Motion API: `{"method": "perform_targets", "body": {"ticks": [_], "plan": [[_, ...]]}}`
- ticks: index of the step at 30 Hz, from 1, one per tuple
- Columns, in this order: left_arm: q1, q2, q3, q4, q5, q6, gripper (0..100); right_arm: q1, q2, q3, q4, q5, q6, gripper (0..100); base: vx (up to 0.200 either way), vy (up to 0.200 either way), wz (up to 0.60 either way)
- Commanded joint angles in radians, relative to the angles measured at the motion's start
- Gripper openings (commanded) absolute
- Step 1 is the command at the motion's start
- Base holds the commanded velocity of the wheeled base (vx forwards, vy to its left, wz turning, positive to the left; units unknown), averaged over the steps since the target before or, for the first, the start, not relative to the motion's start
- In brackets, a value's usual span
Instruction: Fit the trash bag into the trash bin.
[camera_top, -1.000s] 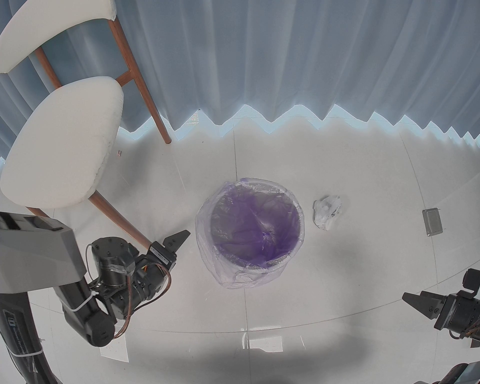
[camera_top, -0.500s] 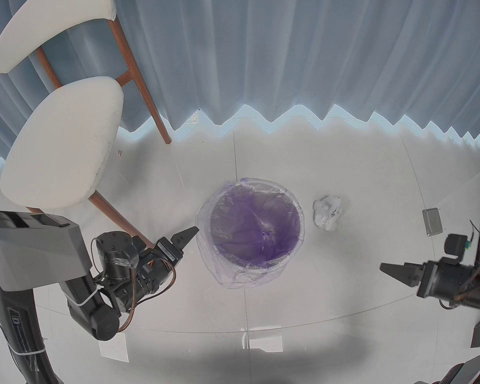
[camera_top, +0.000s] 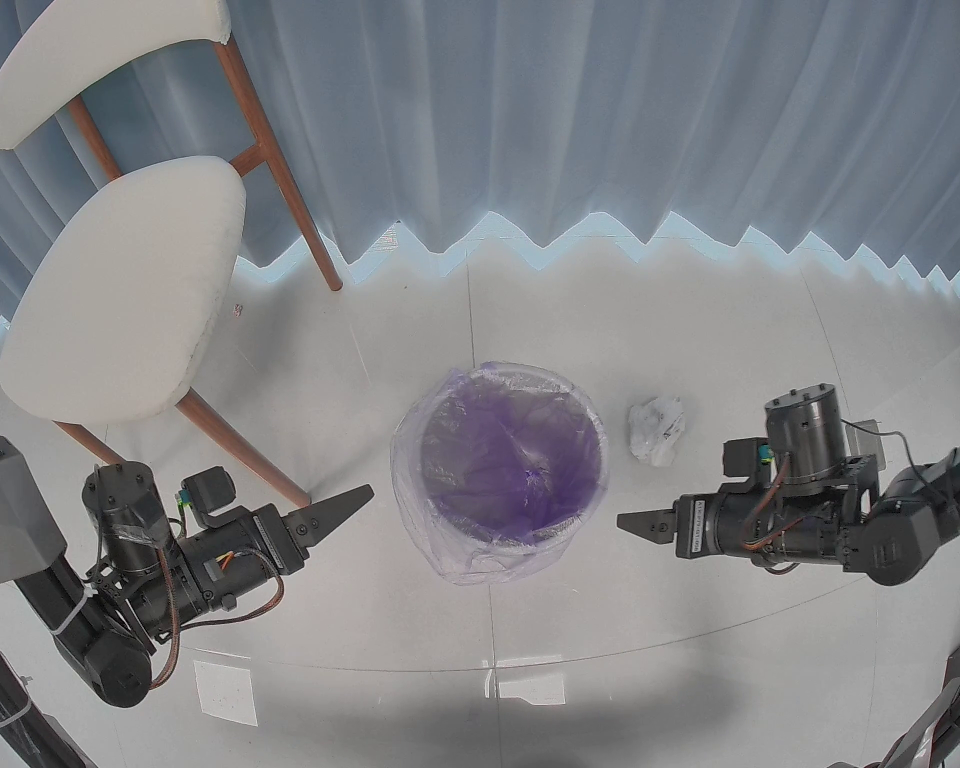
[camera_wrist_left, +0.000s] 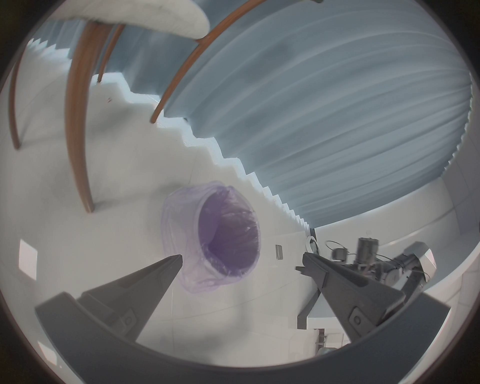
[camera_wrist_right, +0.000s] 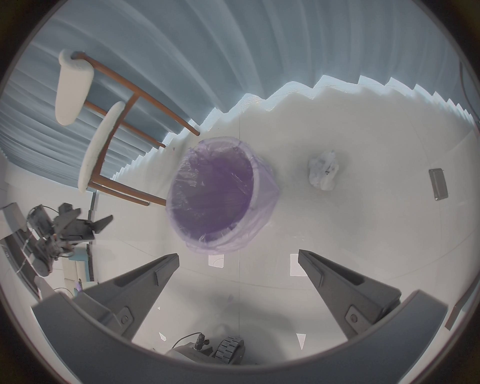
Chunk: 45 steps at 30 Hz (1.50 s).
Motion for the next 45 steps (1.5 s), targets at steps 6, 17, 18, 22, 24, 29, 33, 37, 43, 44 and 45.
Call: {"method": "perform_targets", "body": {"ticks": [6,17,18,22,24,29,33,37,43,44,45], "plan": [[-0.047,-0.136,0.098,0.000,0.076,0.049,100,-0.009,0.251,-0.154,-0.008,-0.053,-0.005,100,0.200,0.000,0.00],[-0.230,-0.237,0.190,0.000,0.261,0.054,100,-0.015,0.380,-0.258,-0.009,-0.080,-0.011,100,0.018,0.000,0.00],[-0.227,-0.243,0.193,0.000,0.261,0.054,100,-0.015,0.388,-0.267,-0.008,-0.084,-0.011,100,0.000,0.000,0.00],[-0.219,-0.287,0.233,0.003,0.263,0.044,100,0.002,0.466,-0.332,-0.005,-0.115,-0.011,100,0.000,0.000,0.00],[-0.214,-0.303,0.233,0.001,0.267,0.040,100,0.016,0.491,-0.347,-0.005,-0.119,-0.011,100,0.000,0.000,0.00],[-0.196,-0.326,0.233,0.001,0.309,0.031,100,0.031,0.560,-0.398,-0.003,-0.133,-0.010,100,0.000,0.000,0.00],[-0.196,-0.343,0.233,0.001,0.330,0.032,100,0.030,0.606,-0.436,-0.002,-0.153,-0.005,0,0.000,0.000,0.00],[-0.194,-0.363,0.233,0.003,0.358,0.031,100,0.027,0.620,-0.462,0.001,-0.159,0.007,0,0.000,0.000,0.00],[-0.194,-0.398,0.233,0.004,0.384,0.029,100,0.034,0.544,-0.463,0.047,-0.173,0.079,0,0.000,0.000,0.00],[-0.194,-0.398,0.233,0.004,0.384,0.029,100,0.034,0.540,-0.463,0.050,-0.173,0.082,0,0.000,0.000,0.00],[-0.196,-0.404,0.233,0.004,0.384,0.029,100,0.031,0.488,-0.456,0.092,-0.173,0.115,0,0.000,0.000,0.00]]}}
